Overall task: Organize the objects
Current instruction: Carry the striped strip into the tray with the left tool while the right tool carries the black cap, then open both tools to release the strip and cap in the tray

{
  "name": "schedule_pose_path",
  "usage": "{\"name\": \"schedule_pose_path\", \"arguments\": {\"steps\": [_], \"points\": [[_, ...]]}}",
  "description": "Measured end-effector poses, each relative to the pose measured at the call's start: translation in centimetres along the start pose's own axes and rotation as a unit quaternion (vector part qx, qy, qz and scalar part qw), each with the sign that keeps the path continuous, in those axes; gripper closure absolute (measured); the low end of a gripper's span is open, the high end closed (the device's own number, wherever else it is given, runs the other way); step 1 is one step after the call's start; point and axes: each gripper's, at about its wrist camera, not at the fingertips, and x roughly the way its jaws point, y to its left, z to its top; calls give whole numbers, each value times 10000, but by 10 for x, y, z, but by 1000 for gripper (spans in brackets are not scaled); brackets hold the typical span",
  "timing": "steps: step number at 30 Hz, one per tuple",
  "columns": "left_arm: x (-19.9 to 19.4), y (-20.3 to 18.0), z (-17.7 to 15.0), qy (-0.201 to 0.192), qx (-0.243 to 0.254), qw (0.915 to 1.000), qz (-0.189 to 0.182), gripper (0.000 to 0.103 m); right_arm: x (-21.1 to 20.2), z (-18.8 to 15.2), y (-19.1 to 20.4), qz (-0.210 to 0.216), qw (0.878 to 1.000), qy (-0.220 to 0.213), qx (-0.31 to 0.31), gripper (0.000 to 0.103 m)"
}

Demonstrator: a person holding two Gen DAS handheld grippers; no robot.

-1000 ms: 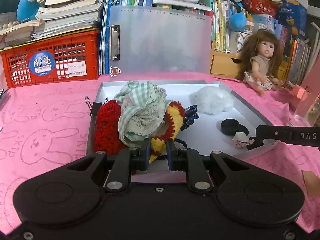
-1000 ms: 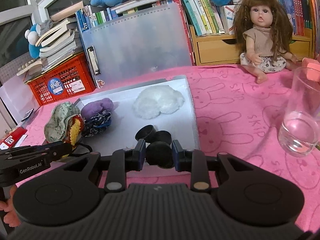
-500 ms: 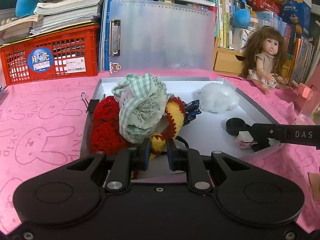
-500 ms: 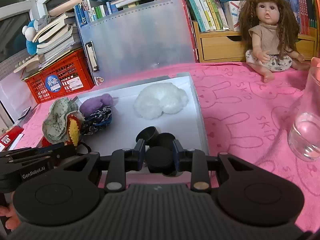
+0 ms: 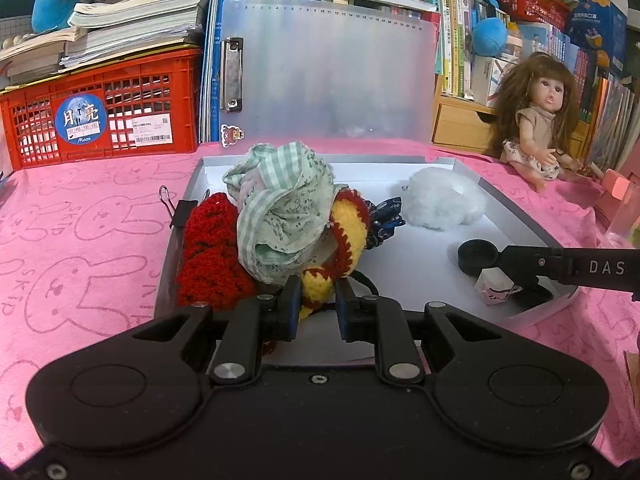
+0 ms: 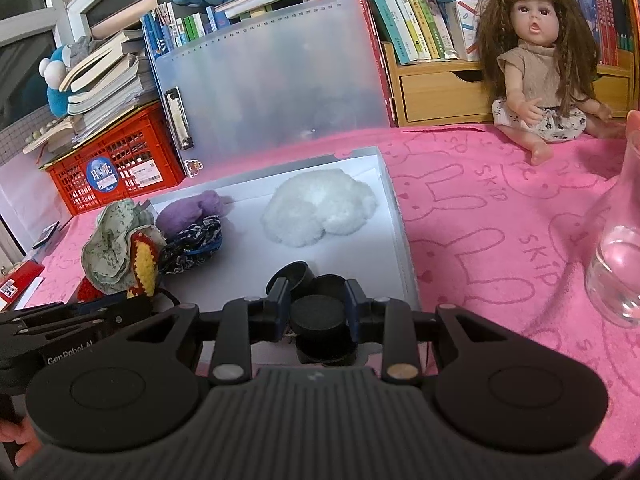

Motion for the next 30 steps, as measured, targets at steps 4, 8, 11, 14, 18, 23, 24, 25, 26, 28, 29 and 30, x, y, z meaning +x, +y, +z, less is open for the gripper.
{"name": "schedule_pose_path", "arguments": {"steps": [4,8,11,14,18,23,24,25,26,28,29,30], "points": [[1,0,0,-1,18,10000,8,84,3,1,1,-4,10000,-8,-10,66],[2,0,0,0,22,10000,35,84,4,1,3,-19,10000,-19,-23,65],[2,-1,1,13,8,10000,48,84,4,1,2,-30,10000,-13,-17,59],[1,-1,1,28,-13,10000,22,84,5,0,1,-78,10000,27,-14,50],[-1,-1,4,49,-55,10000,-12,79,1,1,1,-73,10000,10,-24,48],[-7,-3,6,29,-58,10000,-33,68,-6,3,1,-72,9999,-68,-46,45],[-9,-3,6,16,-53,10000,-36,67,-8,3,1,-69,9999,-85,-49,44],[-10,-4,6,5,-49,10000,-35,65,-10,3,1,-64,9999,-99,-47,43],[-12,-4,7,-5,-47,10000,-30,62,-11,4,1,-58,9999,-110,-43,43],[-16,-4,8,-26,-47,10000,-32,58,-15,4,0,-55,9999,-135,-35,42],[-18,-4,9,-44,-49,10000,-39,57,-17,5,0,-55,9999,-149,-32,41],[-20,-4,9,-58,-51,10000,-49,54,-18,5,0,-52,9999,-162,-28,41]]}}
